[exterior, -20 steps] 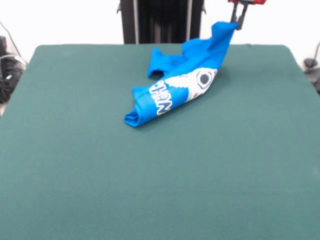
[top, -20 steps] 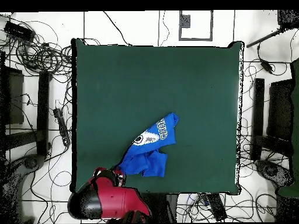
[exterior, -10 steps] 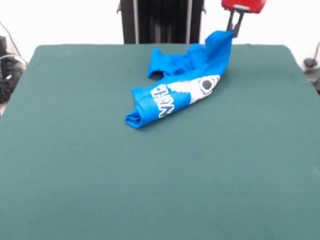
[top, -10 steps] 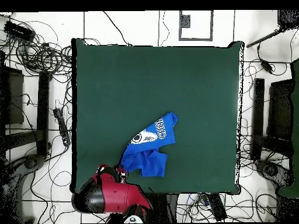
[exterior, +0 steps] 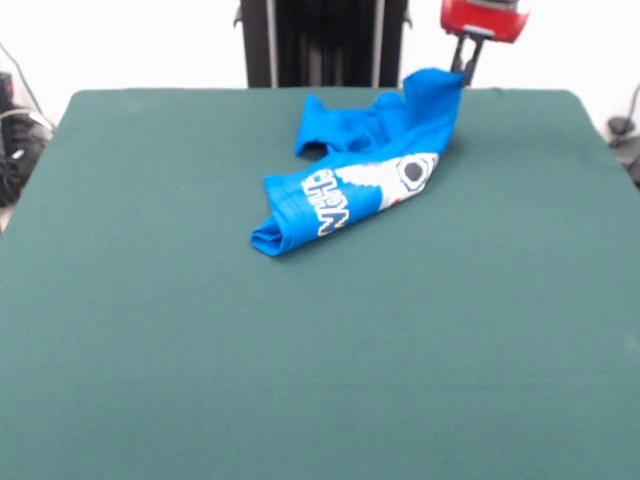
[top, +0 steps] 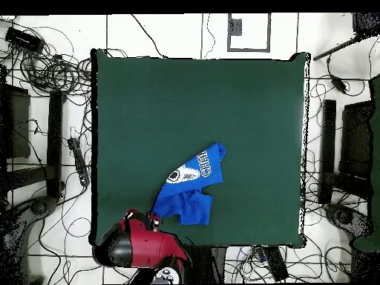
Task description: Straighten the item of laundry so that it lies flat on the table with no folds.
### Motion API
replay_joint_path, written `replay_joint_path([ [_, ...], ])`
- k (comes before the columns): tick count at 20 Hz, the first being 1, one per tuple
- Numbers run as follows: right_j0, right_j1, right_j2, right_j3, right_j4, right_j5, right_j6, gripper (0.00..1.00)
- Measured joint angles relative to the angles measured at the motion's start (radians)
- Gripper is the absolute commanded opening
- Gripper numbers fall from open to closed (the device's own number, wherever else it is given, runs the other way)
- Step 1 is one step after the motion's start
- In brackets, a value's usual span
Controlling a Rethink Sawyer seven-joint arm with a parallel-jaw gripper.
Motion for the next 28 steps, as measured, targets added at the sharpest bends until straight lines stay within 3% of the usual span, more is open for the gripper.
replay_joint_path([
  [28,0.174,0.025,0.000,-0.053,0.262,-0.001,0.022,0.00],
])
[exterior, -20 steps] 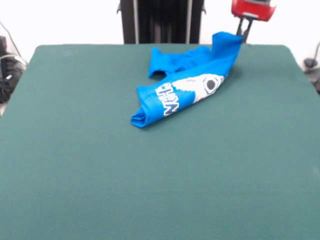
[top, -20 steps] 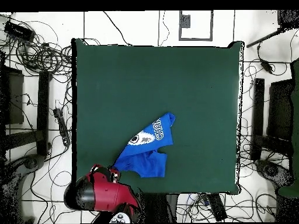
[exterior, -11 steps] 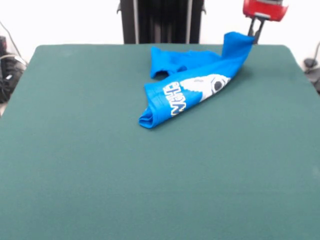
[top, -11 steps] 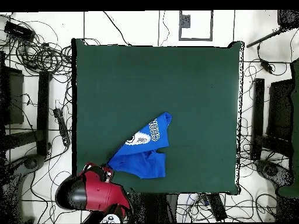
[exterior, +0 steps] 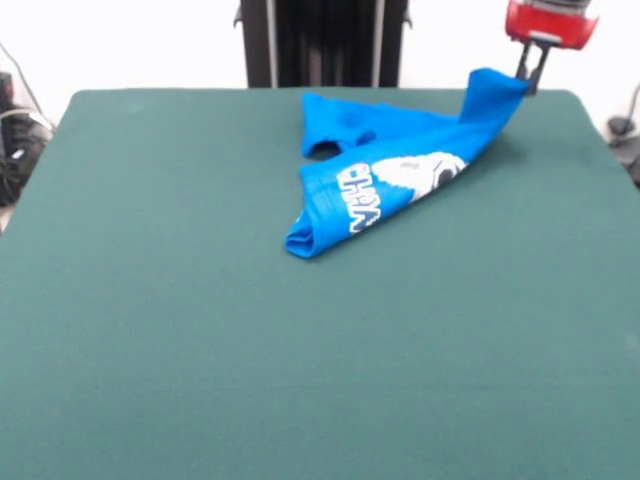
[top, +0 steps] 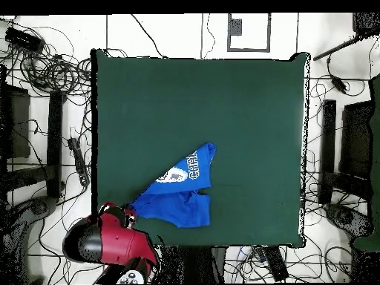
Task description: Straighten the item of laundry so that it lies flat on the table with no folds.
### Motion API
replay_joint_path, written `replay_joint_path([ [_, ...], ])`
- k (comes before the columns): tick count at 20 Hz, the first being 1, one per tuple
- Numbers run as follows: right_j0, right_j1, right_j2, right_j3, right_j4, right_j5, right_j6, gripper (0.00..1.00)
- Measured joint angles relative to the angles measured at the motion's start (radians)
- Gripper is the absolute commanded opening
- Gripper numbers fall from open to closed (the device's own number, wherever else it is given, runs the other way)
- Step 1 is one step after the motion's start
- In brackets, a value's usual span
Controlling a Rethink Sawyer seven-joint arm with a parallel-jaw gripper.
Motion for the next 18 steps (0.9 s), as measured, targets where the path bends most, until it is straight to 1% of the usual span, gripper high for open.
replay_joint_path([
  [8,0.060,0.052,0.000,-0.014,0.070,0.000,0.004,0.00],
  [18,0.128,0.068,-0.007,-0.023,0.147,0.000,0.004,0.00],
])
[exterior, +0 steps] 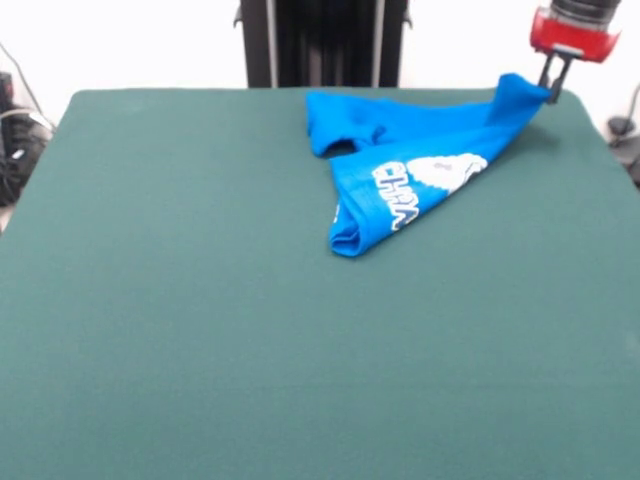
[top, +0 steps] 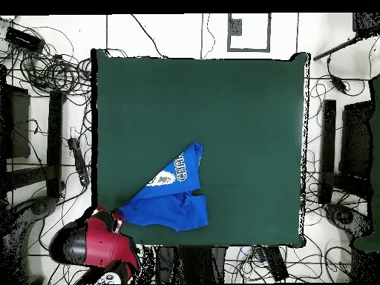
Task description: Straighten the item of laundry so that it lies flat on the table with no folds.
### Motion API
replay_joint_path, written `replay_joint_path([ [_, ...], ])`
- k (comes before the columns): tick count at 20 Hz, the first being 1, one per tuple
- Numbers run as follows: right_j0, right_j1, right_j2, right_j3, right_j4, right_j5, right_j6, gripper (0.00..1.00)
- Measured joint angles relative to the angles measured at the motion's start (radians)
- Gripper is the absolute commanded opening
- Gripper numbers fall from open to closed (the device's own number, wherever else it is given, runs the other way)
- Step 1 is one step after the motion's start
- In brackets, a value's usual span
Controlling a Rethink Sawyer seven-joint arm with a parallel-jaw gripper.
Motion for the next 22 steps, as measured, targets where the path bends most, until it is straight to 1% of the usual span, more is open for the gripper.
replay_joint_path([
  [4,0.036,0.000,-0.003,-0.008,0.036,0.000,0.000,0.00],
  [9,0.059,0.000,-0.003,-0.013,0.061,0.000,0.000,0.00],
  [10,0.060,0.000,-0.003,-0.014,0.067,0.000,0.000,1.00],
  [17,0.067,0.001,-0.013,-0.017,0.078,0.001,0.000,1.00],
  [22,0.055,0.000,-0.014,-0.018,0.082,0.001,0.000,1.00],
])
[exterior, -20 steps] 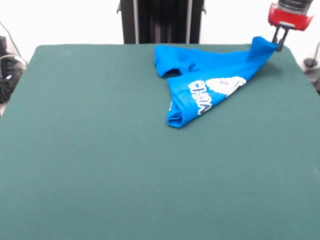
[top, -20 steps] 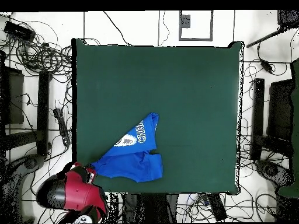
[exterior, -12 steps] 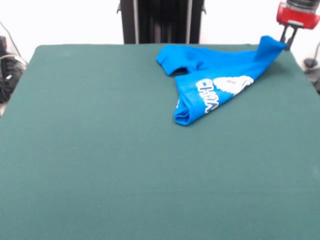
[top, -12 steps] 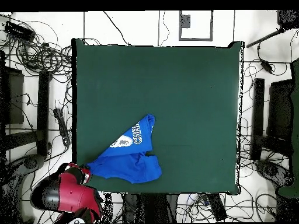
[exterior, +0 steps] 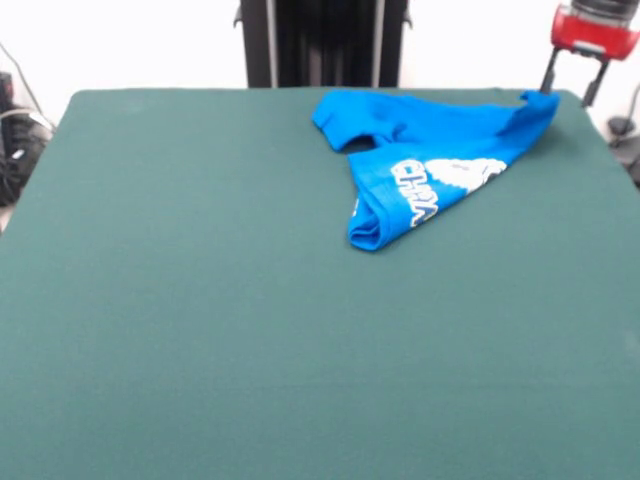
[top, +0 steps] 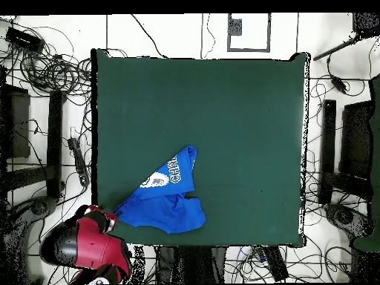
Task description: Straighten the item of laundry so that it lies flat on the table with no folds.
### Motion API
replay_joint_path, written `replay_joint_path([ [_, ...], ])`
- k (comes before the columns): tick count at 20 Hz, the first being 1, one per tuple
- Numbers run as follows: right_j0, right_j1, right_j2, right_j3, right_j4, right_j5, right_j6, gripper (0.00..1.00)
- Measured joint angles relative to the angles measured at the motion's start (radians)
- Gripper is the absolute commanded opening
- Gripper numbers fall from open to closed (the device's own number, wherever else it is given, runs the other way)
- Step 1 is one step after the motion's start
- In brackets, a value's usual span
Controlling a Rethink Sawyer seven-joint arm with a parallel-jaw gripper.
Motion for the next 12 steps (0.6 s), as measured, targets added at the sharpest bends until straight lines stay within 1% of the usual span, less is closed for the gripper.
replay_joint_path([
  [6,-0.012,-0.008,0.000,0.000,0.000,0.000,0.000,1.00],
  [10,-0.047,-0.038,0.000,0.001,-0.015,0.001,0.000,1.00],
  [12,-0.090,-0.072,-0.002,0.003,-0.043,0.009,0.000,1.00],
])
